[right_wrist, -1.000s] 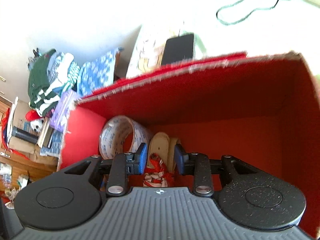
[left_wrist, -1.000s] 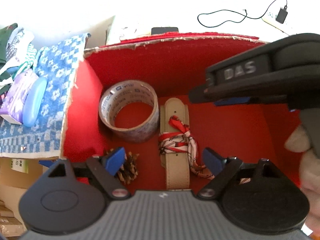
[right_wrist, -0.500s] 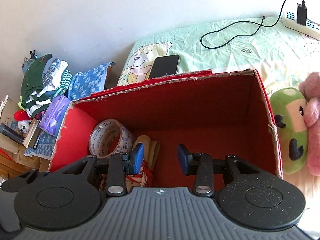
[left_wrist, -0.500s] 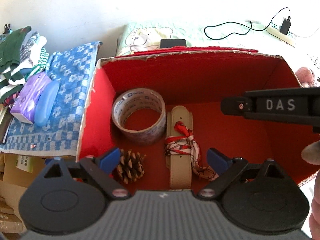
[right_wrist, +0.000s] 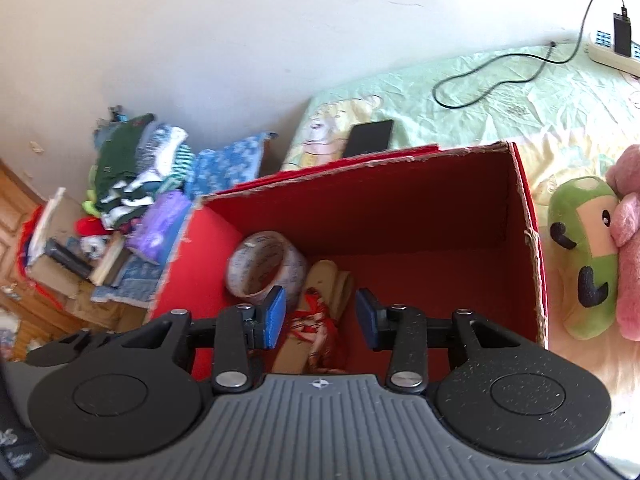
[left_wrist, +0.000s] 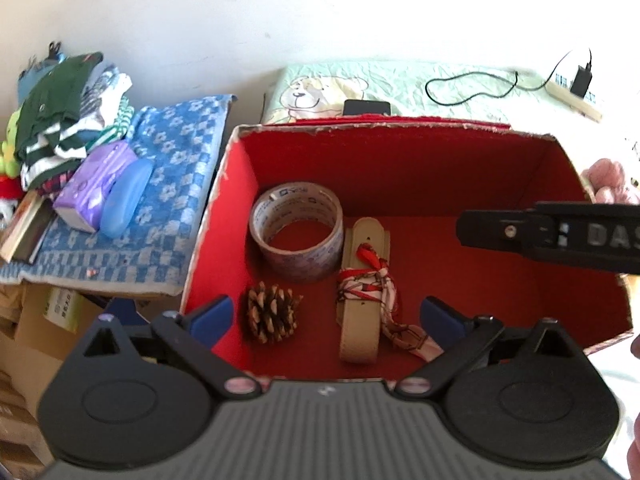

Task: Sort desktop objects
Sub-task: 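Lift the open right tool out of the red box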

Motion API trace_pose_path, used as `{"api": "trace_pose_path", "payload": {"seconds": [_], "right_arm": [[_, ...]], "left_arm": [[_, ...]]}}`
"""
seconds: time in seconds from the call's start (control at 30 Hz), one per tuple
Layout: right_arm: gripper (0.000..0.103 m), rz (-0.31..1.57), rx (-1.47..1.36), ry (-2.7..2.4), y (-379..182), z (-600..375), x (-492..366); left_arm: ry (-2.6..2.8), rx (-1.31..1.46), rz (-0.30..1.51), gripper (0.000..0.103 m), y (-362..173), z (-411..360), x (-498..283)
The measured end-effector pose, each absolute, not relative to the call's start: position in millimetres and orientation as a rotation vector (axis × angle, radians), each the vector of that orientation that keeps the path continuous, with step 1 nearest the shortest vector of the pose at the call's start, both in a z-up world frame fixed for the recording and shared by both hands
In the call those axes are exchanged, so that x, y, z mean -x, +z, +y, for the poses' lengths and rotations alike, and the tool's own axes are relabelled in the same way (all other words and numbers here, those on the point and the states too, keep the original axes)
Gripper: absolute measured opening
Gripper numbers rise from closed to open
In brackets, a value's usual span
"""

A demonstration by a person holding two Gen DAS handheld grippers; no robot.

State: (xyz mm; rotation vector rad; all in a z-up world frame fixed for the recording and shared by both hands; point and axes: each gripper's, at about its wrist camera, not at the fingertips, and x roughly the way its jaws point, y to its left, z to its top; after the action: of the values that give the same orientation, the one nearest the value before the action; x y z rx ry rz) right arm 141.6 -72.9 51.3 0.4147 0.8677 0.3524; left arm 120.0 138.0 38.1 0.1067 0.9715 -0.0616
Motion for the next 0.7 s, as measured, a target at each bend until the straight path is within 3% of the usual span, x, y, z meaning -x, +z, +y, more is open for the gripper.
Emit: {"api": "trace_pose_path", "payload": {"seconds": [0.43,0.7], "right_arm": [[0.042,0.786,-0.409,0.652,71.9,-92.1,-90.4],[0.043,0.831,-0.397,0.819,59.5,-86.3,-62.5]], "left_arm": [[0.045,-0.006,0.907,0.100,65.1,157.4,-47.5],[0.111,0.122,0.967,0.100,46.0,173.2,-5.1]]}}
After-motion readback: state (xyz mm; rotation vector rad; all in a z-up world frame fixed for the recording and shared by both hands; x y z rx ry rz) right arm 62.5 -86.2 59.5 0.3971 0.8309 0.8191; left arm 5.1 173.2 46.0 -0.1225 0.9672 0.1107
